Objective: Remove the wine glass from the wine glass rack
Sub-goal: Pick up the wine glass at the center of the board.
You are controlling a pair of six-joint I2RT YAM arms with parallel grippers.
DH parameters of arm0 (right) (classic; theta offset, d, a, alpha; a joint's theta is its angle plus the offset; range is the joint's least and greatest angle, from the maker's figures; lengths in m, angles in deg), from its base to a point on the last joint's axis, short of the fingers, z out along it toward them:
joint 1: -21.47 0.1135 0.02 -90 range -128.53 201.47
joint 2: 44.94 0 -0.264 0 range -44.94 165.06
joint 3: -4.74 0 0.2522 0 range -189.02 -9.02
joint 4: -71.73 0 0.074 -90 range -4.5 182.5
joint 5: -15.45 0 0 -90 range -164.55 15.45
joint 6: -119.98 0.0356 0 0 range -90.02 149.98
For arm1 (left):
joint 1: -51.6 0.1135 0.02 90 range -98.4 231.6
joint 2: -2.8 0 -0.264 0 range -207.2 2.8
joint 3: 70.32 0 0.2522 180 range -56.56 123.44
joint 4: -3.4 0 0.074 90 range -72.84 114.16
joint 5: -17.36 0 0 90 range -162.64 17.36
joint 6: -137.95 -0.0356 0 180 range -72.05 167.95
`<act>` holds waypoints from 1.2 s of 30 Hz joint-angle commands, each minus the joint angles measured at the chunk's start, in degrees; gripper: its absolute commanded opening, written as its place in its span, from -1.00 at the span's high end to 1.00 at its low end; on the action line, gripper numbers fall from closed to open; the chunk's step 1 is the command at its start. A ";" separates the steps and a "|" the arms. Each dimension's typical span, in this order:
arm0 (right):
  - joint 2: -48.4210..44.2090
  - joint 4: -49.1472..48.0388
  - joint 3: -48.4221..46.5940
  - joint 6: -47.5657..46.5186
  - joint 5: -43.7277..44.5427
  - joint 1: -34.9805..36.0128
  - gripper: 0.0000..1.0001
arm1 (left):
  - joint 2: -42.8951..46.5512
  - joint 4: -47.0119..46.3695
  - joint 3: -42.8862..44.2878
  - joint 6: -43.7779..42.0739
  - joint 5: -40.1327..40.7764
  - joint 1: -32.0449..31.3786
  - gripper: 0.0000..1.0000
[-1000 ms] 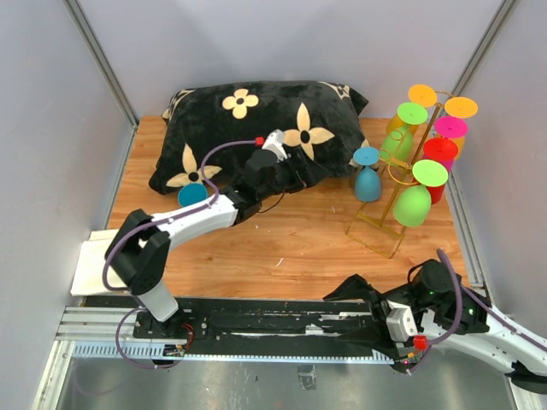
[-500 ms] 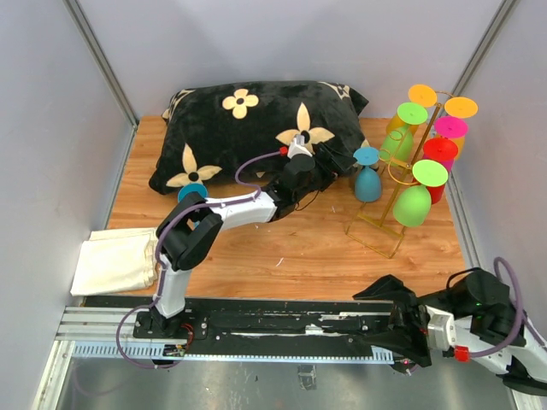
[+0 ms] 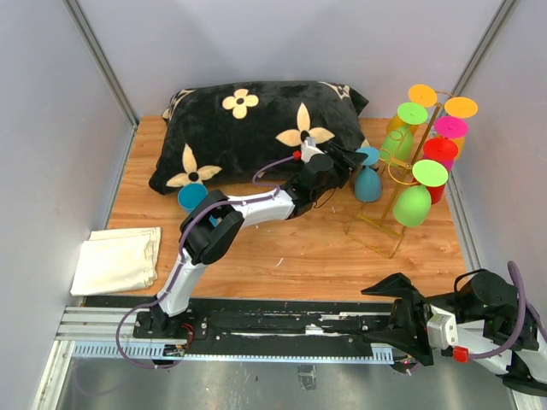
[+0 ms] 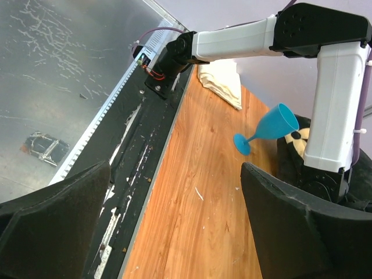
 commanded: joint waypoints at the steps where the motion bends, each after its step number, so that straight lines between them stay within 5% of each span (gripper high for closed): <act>1: -0.45 1.01 -0.15 -0.77 0.98 1.48 -0.89 | -2.66 0.85 3.74 2.22 2.76 -0.32 -0.32; 3: -0.45 1.02 -0.16 -0.95 1.09 1.48 -0.90 | -3.87 0.78 5.03 2.69 2.50 -0.24 -0.14; 11: -0.52 0.85 0.18 -0.31 1.45 1.48 -0.90 | -7.28 2.82 10.31 2.24 1.97 -0.08 -0.05; 19: -0.36 -0.40 1.42 0.37 2.88 1.48 -0.90 | -8.79 2.59 11.03 3.20 0.60 0.61 0.29; 28: 1.12 -13.79 5.02 13.29 24.99 1.48 -0.90 | -6.49 0.86 8.84 -0.44 -0.13 0.99 0.95; 36: 9.49 -27.37 1.01 33.34 50.67 1.48 -0.61 | -1.69 -3.55 1.82 -1.33 -2.01 0.99 0.99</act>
